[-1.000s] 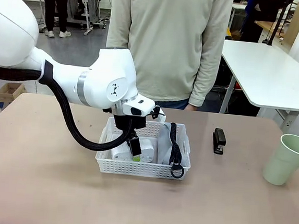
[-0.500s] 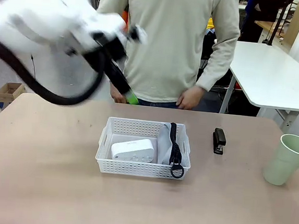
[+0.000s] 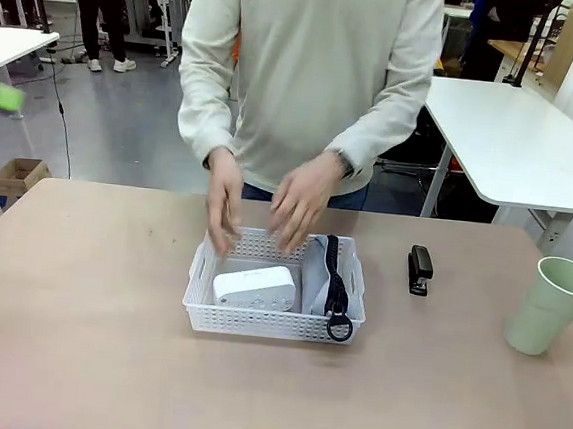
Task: Efficiently arrange items inside the basket to fit them all.
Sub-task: Pick up the Digital clock and place it inside the Organizing basket, then pick up the Stapler and place it inside the Organizing basket.
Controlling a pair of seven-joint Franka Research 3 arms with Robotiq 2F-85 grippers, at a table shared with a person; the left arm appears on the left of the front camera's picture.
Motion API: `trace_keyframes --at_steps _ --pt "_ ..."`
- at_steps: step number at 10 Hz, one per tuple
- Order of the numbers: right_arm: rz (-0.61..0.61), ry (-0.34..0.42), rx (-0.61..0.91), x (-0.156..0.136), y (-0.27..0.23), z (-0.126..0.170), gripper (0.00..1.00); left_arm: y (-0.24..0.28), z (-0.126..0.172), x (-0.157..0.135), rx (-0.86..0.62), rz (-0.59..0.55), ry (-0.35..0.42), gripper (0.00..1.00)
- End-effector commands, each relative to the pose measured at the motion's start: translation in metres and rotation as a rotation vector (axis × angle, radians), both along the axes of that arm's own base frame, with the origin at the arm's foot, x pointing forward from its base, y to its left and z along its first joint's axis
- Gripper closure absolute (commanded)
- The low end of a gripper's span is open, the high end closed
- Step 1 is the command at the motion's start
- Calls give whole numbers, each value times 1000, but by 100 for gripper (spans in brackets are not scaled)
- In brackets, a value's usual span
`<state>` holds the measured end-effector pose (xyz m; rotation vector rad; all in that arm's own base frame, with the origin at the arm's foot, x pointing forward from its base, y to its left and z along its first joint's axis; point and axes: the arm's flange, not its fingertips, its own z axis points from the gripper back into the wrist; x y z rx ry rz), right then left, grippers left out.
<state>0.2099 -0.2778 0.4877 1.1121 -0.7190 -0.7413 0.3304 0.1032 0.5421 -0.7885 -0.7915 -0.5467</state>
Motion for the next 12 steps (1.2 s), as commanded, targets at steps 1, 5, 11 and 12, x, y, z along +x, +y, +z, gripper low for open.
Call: trace_keyframes --at_steps 1,5,11,12 --pt "2 -42 -7 1 -1 0 0 71 -59 -31 -284 276 61 0" --pt "2 -42 -7 1 -1 0 0 92 -74 -54 -253 233 92 0" --pt "2 -42 -7 1 -1 0 0 92 -74 -54 -253 233 92 0" --pt "2 -42 -7 1 -1 0 0 92 -74 -54 -253 233 92 0"
